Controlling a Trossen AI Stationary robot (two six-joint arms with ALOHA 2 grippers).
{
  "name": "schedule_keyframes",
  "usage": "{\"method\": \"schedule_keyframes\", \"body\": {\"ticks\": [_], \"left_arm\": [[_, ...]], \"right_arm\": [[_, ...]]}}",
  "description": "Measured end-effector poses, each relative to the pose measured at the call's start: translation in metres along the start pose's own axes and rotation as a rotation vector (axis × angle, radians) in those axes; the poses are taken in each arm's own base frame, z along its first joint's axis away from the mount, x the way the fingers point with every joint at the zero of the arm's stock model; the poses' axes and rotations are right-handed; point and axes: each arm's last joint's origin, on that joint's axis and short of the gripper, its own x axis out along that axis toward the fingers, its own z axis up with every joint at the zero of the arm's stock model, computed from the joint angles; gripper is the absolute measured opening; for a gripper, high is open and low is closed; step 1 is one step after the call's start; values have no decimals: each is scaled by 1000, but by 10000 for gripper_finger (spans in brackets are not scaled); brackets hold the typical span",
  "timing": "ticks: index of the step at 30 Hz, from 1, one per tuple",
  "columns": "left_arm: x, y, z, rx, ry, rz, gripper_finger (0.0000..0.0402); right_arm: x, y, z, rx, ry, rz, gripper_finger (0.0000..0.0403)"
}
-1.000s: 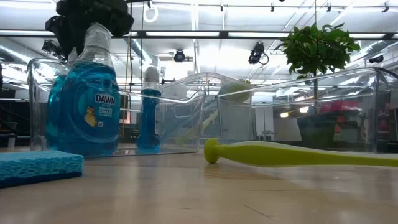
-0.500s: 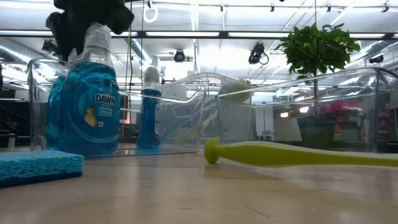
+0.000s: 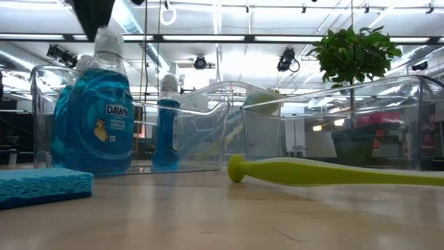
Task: Pick & Place Kitchen Sink Supplies
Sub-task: Put the blue sponge into the right transparent bin
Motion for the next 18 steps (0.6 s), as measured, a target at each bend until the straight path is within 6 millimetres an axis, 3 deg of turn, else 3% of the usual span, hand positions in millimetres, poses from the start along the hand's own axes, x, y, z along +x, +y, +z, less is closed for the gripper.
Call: {"method": "schedule_keyframes", "body": {"ticks": [9,18], "left_arm": [[-25,7,11,115,-208,58,279],[-29,41,40,62,-285,160,279]], "right_arm": [[0,0,0,0,0,1,208],[0,0,0,53,2,2,208]]}}
